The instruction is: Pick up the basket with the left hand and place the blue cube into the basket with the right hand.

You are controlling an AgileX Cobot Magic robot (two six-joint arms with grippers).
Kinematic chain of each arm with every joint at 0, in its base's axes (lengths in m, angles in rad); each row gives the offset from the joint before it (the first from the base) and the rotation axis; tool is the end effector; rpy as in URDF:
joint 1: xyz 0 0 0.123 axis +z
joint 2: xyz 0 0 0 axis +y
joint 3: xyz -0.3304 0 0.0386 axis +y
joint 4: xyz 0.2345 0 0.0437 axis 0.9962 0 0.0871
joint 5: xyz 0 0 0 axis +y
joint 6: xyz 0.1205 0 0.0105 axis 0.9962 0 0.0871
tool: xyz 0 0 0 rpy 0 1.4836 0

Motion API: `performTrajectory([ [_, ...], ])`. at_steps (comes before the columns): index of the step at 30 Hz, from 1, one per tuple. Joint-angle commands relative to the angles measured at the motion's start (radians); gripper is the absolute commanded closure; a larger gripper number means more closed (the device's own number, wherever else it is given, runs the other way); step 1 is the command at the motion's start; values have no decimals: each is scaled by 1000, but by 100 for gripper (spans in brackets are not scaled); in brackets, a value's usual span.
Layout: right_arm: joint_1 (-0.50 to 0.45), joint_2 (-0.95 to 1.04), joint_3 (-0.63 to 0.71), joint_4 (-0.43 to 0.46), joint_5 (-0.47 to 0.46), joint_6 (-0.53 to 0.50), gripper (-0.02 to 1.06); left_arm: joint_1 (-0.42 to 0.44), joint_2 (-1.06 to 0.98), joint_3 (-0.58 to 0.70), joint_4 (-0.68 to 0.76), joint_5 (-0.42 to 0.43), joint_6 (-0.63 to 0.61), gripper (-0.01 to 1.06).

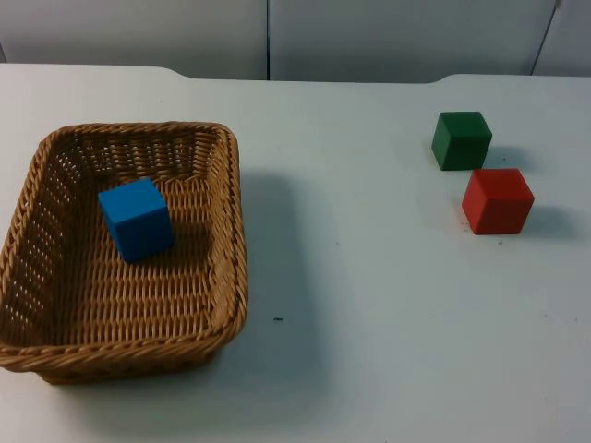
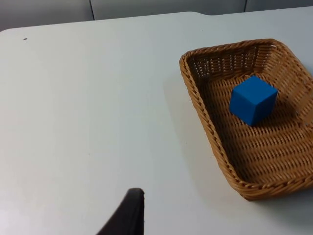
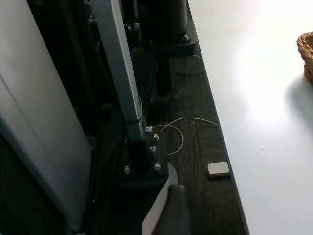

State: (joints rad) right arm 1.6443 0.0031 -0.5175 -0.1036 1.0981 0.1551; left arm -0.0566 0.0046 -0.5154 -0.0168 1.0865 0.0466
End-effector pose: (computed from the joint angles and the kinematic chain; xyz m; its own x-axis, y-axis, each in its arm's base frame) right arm 0.0142 -0.0407 0.2589 -0.0728 -0.4696 -0.8799 -0.9970 0.0586 0.0513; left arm -0.0403 0.0005 0.2591 -0.4654 0.0652 -0.8827 0.0878 0.9958 0.0273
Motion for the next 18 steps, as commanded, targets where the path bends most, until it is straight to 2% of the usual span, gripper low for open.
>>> performTrajectory([
  [1, 4, -3, 6, -4, -16, 2, 34, 2, -5, 1, -3, -9, -4, 0],
  [3, 4, -3, 6, -4, -16, -1, 34, 2, -5, 1, -3, -9, -4, 0],
  [6, 4, -3, 10, -23, -23, -111, 34, 2, -5, 1, -3, -9, -4, 0],
  [15, 4, -3, 10, -25, -22, -113, 34, 2, -5, 1, -3, -9, -4, 0],
  [18, 4, -3, 11, -25, -22, -111, 30, 2, -5, 1, -3, -9, -4, 0],
])
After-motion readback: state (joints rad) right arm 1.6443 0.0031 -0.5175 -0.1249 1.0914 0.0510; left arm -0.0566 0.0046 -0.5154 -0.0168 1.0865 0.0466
